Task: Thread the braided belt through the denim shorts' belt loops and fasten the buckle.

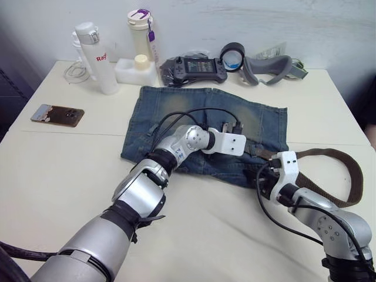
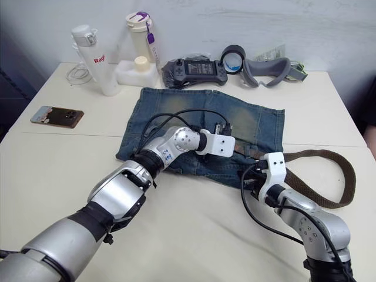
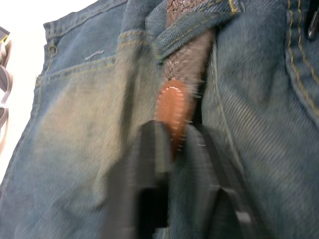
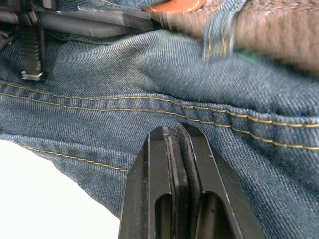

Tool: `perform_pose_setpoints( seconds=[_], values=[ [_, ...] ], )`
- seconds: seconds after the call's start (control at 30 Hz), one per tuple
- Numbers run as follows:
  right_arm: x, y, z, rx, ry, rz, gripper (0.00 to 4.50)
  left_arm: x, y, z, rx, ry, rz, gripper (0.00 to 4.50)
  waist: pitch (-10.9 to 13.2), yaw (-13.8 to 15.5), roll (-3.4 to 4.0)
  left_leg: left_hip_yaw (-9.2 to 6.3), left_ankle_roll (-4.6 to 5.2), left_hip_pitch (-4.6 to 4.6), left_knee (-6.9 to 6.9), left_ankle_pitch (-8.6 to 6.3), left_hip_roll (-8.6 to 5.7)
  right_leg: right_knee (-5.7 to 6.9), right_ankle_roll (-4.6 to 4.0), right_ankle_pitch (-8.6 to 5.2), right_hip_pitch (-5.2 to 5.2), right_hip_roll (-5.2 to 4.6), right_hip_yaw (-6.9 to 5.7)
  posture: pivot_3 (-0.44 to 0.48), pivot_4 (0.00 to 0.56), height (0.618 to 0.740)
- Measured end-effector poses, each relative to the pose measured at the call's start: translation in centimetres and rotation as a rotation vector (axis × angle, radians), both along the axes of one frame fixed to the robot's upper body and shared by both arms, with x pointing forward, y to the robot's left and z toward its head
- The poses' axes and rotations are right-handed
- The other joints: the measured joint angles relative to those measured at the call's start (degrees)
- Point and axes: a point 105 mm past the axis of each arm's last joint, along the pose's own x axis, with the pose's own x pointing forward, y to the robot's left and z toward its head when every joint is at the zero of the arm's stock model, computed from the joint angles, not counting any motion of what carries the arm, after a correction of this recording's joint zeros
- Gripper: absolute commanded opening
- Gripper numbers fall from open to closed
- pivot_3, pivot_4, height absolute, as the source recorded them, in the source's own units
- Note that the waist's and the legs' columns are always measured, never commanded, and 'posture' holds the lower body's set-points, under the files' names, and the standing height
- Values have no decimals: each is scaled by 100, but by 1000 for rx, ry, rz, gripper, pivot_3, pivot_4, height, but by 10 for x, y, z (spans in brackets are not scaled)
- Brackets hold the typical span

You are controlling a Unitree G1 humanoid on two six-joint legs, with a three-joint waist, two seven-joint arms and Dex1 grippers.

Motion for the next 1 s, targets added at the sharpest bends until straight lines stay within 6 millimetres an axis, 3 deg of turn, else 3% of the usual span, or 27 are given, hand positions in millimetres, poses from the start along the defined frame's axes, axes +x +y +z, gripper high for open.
perform_pose_setpoints(
  seconds=[0.07, 0.1, 0.17, 0.4, 0.53, 0.7, 0.73, 0.83, 0.87, 0.9, 0.97, 1.0],
  values=[
    [2, 1, 0, 5, 2, 3, 0, 0, 5, 15, 2, -14, 0, 9, 0, -11, 0, 1, -1, 4, 0, 0, 0, 2, 0, 0, 4, 1, 1, 0, 150, 731],
    [5, 4, 0, 5, 3, 15, 0, -3, 12, 37, 7, -45, -3, 9, 0, -34, 0, 1, -2, 4, -1, 1, 5, 6, 0, 0, 5, 7, 5, 0, 150, 731],
    [7, 7, 1, 0, 2, 24, 0, -7, 18, 54, 15, -67, -4, 9, -1, -57, 2, 0, -3, 9, -4, 1, 7, 4, 0, 0, 9, 11, 9, 0, 150, 731],
    [16, 13, 0, -4, 11, 74, 0, -20, 90, 39, 110, 82, 225, 9, -15, -156, -14, 7, -6, 20, -8, 4, 19, 7, -1, 0, 13, 24, 31, 0, 150, 731],
    [18, 13, -1, -11, 14, 85, 0, -31, 100, 24, 101, 161, 273, 9, -29, -150, -31, 8, -6, 35, -12, 3, 20, 5, -1, 0, 26, 22, 37, 0, 150, 731],
    [18, 13, -1, -15, 17, 100, 0, -44, 96, 13, 67, 258, 270, 1363, -31, -149, -31, 13, -6, 50, -24, 3, 18, 3, -1, 0, 35, 19, 47, 0, 150, 731],
    [17, 11, -1, -28, 17, 114, 0, -52, 95, 2, 53, 340, 254, 1827, -31, -145, -31, 16, -6, 54, -27, 3, 18, 2, -1, 0, 36, 19, 50, 0, 150, 731],
    [15, 6, 1, -64, 15, 143, 0, -48, 105, -3, 54, 366, 286, 2878, -31, -120, -31, 15, -6, 54, -26, 3, 15, 0, -1, 0, 36, 14, 49, 0, 150, 731],
    [14, 4, 2, -76, 10, 160, 598, -44, 113, -3, 47, 377, 314, 3385, -31, -116, -31, 15, -5, 52, -27, 2, 13, 0, -1, 0, 34, 11, 49, 0, 150, 731],
    [11, 1, 4, -97, 1, 190, 764, -43, 119, 0, 25, 398, 326, 3631, -31, -106, -31, 14, -3, 45, -27, 1, 8, 0, -1, 0, 28, 7, 47, 0, 150, 731],
    [5, -3, 18, -141, -36, 270, 1536, -41, 130, 8, -36, 430, 342, 4466, -31, -105, -31, 13, 2, 32, -25, -1, 5, -3, 1, 1, 20, 3, 45, 0, 150, 731],
    [2, -4, 25, -153, -54, 305, 2016, -40, 134, 10, -63, 448, 351, 4500, -31, -111, -31, 11, 2, 27, -21, -2, 6, -4, 2, 1, 19, 3, 40, 0, 150, 731]
  ],
)
